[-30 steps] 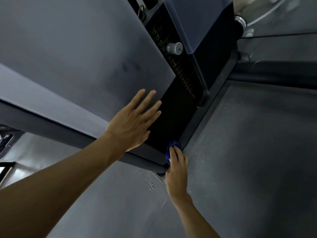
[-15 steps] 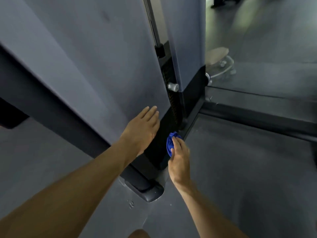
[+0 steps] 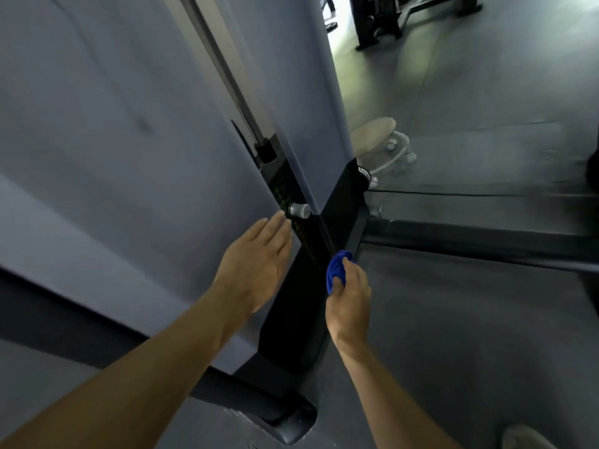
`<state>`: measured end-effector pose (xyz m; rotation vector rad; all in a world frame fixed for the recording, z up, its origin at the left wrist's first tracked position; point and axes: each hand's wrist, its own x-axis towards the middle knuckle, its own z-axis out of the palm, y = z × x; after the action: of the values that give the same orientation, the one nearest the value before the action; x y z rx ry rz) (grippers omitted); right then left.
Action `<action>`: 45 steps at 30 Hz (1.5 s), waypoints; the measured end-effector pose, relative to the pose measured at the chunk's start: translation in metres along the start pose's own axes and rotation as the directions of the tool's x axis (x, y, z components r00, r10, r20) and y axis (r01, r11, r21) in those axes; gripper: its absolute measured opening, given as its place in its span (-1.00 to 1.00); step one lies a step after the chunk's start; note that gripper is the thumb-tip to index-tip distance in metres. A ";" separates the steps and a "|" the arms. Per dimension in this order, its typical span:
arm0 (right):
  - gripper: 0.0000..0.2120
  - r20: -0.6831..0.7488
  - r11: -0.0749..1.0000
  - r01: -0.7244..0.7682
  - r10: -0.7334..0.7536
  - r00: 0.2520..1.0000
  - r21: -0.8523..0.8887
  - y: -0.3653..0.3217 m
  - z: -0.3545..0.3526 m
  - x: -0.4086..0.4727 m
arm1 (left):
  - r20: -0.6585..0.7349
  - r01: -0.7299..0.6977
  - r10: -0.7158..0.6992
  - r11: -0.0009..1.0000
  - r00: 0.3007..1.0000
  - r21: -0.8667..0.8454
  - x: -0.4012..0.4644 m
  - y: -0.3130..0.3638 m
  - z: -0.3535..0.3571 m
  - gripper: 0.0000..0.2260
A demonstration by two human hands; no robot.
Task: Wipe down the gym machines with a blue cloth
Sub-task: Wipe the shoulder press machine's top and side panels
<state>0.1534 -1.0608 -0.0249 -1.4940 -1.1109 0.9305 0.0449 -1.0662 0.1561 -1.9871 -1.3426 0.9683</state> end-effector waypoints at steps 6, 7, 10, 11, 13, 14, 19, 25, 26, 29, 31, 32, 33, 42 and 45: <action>-0.58 -0.059 0.974 -0.133 0.146 0.987 0.181 -0.014 0.002 0.058 | -0.043 -0.039 0.046 0.986 0.998 0.164 0.060 -0.027 -0.038 -0.47; -0.58 -0.065 0.968 -0.142 0.158 0.985 0.206 -0.018 0.005 0.068 | -0.033 -0.046 0.054 0.980 0.998 0.191 0.071 -0.031 -0.043 -0.47; -0.57 -0.090 0.944 -0.156 0.189 0.978 0.291 -0.031 0.016 0.099 | -0.002 -0.069 0.072 0.959 0.997 0.276 0.107 -0.041 -0.056 -0.45; -0.57 -0.090 0.934 -0.162 0.200 0.976 0.317 -0.036 0.020 0.109 | 0.009 -0.075 0.076 0.950 0.997 0.304 0.120 -0.043 -0.057 -0.44; -0.56 -0.092 0.919 -0.172 0.217 0.972 0.354 -0.046 0.029 0.128 | 0.024 -0.093 0.091 0.929 0.996 0.358 0.144 -0.048 -0.058 -0.41; -0.56 -0.094 0.917 -0.172 0.219 0.971 0.360 -0.051 0.034 0.136 | 0.030 -0.103 0.099 0.921 0.995 0.376 0.156 -0.050 -0.057 -0.38; -0.55 -0.048 0.934 -0.141 0.166 0.985 0.327 -0.064 0.056 0.172 | 0.100 -0.190 0.163 0.876 0.982 0.443 0.209 -0.056 -0.053 -0.23; -0.56 -0.064 0.966 0.047 -0.032 0.997 0.256 -0.031 0.097 0.182 | 0.133 -0.222 0.180 0.847 0.975 0.483 0.257 -0.055 -0.025 -0.11; -0.57 -0.086 0.971 0.040 -0.020 0.996 0.236 -0.016 0.104 0.182 | 0.136 -0.233 0.190 0.839 0.972 0.492 0.261 -0.055 -0.020 -0.09; -0.55 -0.115 0.973 -0.142 0.164 0.980 0.181 0.034 0.123 0.183 | 0.141 -0.279 0.240 0.818 0.960 0.503 0.267 -0.056 -0.011 -0.08; -0.55 -0.089 0.940 -0.291 0.309 0.947 0.178 0.042 0.128 0.185 | 0.133 -0.294 0.263 0.811 0.956 0.506 0.268 -0.060 -0.008 -0.08; -0.54 -0.084 0.924 -0.344 0.361 0.929 0.169 0.036 0.130 0.188 | 0.133 -0.296 0.267 0.807 0.955 0.511 0.268 -0.061 -0.007 -0.08; -0.54 -0.098 0.922 -0.351 0.369 0.924 0.165 0.024 0.129 0.191 | 0.138 -0.298 0.265 0.804 0.954 0.515 0.268 -0.061 -0.005 -0.08; -0.33 -0.128 0.993 0.113 -0.118 0.985 -0.045 0.062 0.121 0.198 | 0.148 -0.301 0.263 0.801 0.953 0.518 0.267 -0.060 -0.004 -0.08; -0.38 0.109 0.972 -0.161 0.182 0.977 -0.173 0.085 0.116 0.205 | 0.160 -0.307 0.262 0.803 0.952 0.512 0.266 -0.059 -0.004 -0.08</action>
<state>0.1161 -0.8382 -0.1334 -1.7065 -1.1850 1.0857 0.0808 -0.7965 0.1350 -1.7420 -0.6977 1.3994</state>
